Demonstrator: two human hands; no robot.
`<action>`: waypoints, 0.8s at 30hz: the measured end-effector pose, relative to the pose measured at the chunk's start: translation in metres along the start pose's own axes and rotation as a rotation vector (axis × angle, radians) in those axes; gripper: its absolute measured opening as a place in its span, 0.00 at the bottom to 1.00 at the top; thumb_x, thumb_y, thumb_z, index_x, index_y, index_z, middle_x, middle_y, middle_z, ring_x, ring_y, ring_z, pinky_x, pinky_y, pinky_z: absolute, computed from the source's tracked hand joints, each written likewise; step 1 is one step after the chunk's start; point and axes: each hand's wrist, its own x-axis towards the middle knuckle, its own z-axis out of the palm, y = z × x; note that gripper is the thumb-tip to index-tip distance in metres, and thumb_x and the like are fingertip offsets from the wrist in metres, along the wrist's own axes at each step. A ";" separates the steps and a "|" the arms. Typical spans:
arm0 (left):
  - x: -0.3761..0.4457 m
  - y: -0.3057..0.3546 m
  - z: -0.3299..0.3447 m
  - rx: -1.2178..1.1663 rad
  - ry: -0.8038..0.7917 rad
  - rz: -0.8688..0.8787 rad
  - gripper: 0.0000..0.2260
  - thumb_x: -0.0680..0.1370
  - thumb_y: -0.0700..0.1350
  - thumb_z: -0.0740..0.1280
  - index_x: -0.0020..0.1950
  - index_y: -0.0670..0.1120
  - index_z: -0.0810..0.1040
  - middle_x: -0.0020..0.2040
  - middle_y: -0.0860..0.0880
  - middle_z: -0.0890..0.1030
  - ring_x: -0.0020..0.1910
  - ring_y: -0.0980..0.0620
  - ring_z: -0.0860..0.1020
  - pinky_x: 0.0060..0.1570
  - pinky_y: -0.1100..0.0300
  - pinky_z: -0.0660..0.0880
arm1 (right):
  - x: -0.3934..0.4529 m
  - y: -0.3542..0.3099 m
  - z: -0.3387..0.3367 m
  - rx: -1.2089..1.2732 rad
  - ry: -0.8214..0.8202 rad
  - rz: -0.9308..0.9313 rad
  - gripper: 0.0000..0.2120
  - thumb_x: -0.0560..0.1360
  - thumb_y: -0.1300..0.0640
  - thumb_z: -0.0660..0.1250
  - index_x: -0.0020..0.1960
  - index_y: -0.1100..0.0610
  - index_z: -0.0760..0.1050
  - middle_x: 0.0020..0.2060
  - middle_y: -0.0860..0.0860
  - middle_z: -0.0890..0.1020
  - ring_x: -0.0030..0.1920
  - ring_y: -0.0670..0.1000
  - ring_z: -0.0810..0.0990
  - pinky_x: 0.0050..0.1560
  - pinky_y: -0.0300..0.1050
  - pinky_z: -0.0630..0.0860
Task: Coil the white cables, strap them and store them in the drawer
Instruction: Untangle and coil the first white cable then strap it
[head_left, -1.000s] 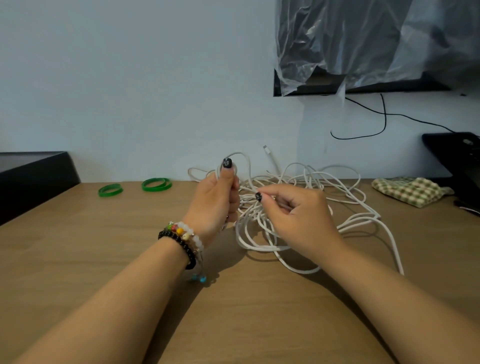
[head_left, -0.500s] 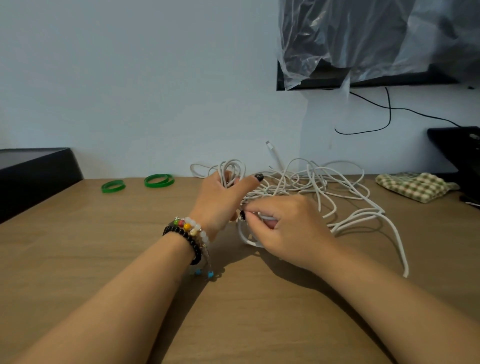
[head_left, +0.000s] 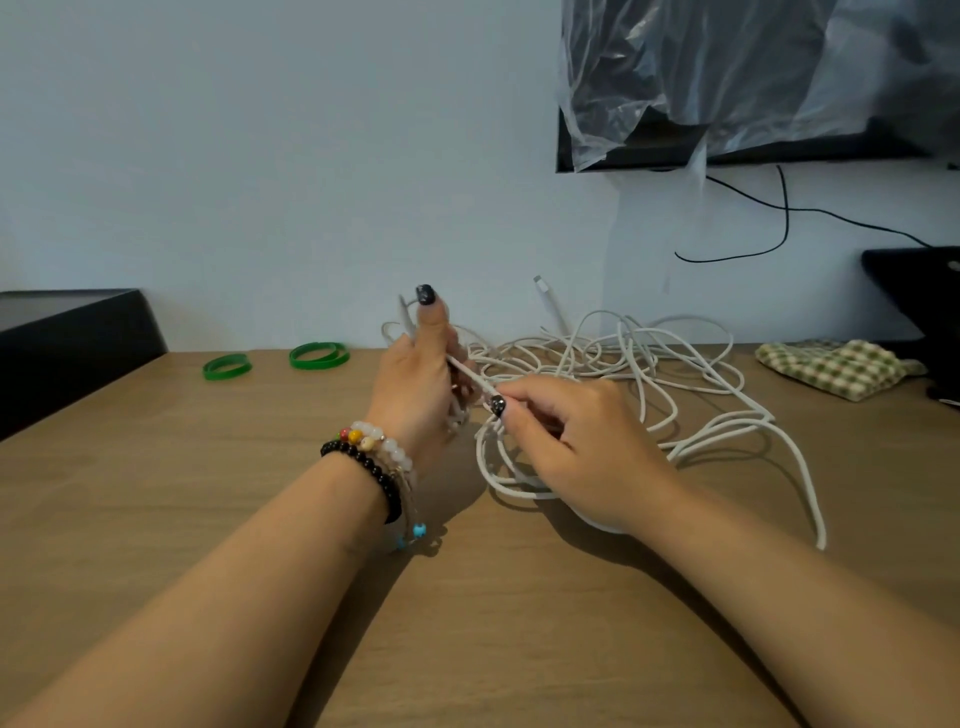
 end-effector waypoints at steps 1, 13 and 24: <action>0.001 0.002 0.000 -0.090 0.024 -0.013 0.25 0.80 0.61 0.56 0.29 0.48 0.68 0.25 0.53 0.71 0.26 0.55 0.71 0.30 0.60 0.68 | 0.000 0.000 0.000 0.004 -0.023 0.008 0.12 0.79 0.52 0.59 0.49 0.53 0.80 0.30 0.45 0.78 0.31 0.46 0.75 0.32 0.49 0.72; 0.006 0.020 -0.006 -0.681 0.163 -0.174 0.23 0.81 0.61 0.52 0.32 0.49 0.63 0.21 0.55 0.62 0.16 0.59 0.61 0.15 0.68 0.58 | 0.001 -0.008 -0.007 0.152 -0.451 0.079 0.12 0.81 0.57 0.59 0.52 0.61 0.80 0.31 0.52 0.77 0.30 0.48 0.70 0.32 0.42 0.64; 0.007 0.026 -0.025 -1.176 -0.429 -0.420 0.19 0.82 0.53 0.57 0.35 0.44 0.68 0.23 0.49 0.69 0.16 0.54 0.68 0.16 0.63 0.62 | 0.006 0.005 -0.011 0.217 -0.200 0.243 0.11 0.75 0.49 0.68 0.40 0.56 0.82 0.30 0.54 0.82 0.29 0.53 0.76 0.32 0.45 0.73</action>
